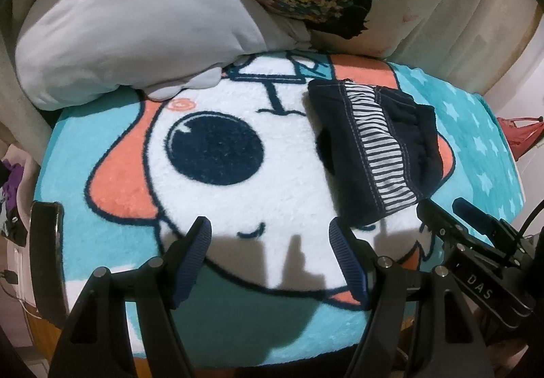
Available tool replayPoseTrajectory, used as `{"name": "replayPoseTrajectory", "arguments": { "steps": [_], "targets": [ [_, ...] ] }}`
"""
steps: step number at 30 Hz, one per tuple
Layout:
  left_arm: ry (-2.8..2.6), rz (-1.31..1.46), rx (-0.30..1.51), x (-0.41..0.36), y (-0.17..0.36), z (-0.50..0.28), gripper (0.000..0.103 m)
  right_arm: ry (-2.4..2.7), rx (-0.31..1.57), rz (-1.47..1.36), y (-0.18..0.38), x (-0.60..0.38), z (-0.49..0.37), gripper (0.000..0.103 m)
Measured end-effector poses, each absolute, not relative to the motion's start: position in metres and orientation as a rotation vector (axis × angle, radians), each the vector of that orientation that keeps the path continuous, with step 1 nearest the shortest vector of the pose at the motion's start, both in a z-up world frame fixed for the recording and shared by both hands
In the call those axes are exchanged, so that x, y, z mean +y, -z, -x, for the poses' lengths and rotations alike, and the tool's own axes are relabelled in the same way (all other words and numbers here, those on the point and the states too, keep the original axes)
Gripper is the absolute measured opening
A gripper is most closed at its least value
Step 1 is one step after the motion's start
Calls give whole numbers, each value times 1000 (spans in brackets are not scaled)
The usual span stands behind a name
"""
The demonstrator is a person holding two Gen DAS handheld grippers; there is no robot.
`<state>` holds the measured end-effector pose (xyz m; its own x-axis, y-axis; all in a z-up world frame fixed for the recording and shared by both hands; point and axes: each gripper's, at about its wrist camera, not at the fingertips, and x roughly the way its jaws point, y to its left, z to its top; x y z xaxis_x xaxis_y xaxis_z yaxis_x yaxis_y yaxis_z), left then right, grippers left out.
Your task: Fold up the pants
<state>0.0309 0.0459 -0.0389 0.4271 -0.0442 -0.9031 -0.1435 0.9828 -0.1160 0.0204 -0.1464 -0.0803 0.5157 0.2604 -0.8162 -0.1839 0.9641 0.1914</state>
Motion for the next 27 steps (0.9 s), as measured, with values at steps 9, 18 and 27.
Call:
{"name": "replayPoseTrajectory", "arguments": {
  "steps": [9, 18, 27],
  "targets": [
    [-64, 173, 1145, 15, 43, -52, 71, -266, 1002, -95, 86, -177, -40, 74],
    [-79, 184, 1142, -25, 42, -70, 71, -279, 1007, -79, 86, -216, -63, 74],
    [-129, 219, 1120, -50, 38, -74, 71, -333, 1000, -29, 83, -236, -80, 74]
  ]
}}
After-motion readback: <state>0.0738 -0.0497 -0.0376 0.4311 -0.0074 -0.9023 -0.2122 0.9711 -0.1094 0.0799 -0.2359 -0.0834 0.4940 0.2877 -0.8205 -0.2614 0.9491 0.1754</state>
